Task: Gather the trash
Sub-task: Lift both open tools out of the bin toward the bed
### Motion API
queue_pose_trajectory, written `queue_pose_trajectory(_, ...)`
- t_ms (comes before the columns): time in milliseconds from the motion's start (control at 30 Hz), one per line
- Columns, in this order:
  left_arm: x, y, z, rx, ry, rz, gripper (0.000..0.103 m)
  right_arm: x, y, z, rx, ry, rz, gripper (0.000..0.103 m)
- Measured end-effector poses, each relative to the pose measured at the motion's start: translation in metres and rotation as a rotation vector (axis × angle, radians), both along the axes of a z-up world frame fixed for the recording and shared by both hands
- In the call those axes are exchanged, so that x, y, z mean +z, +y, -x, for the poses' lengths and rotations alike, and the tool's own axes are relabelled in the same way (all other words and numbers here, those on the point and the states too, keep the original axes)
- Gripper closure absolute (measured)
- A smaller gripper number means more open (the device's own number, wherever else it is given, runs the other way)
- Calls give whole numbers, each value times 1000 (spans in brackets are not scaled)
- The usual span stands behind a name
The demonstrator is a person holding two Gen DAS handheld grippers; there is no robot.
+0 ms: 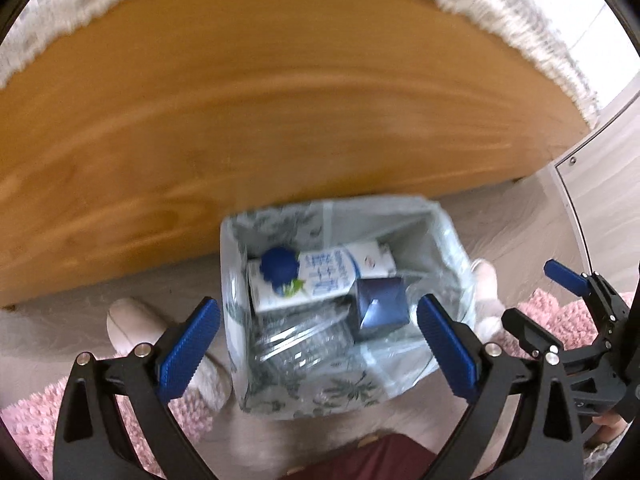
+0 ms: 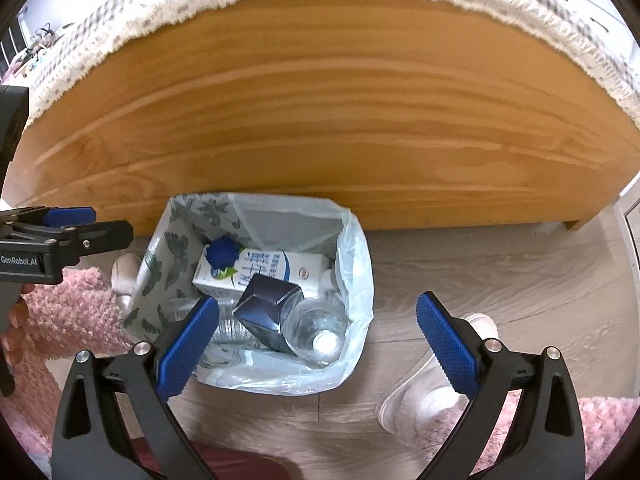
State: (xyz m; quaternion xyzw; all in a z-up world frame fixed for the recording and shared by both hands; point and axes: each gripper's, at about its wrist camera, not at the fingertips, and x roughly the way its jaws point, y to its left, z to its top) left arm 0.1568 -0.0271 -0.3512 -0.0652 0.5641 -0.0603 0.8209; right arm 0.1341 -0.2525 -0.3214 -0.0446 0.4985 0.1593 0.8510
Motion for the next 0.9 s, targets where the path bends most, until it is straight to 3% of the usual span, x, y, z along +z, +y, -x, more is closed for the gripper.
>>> queue_pose_trajectory(633, 84, 0, 30, 33, -351, -19, 7, 88, -34, 12, -67, -258, -130, 8)
queue_pose_trajectory(900, 121, -4, 35, 21, -463, -25, 7, 118, -47, 8, -94, -369, -144, 8)
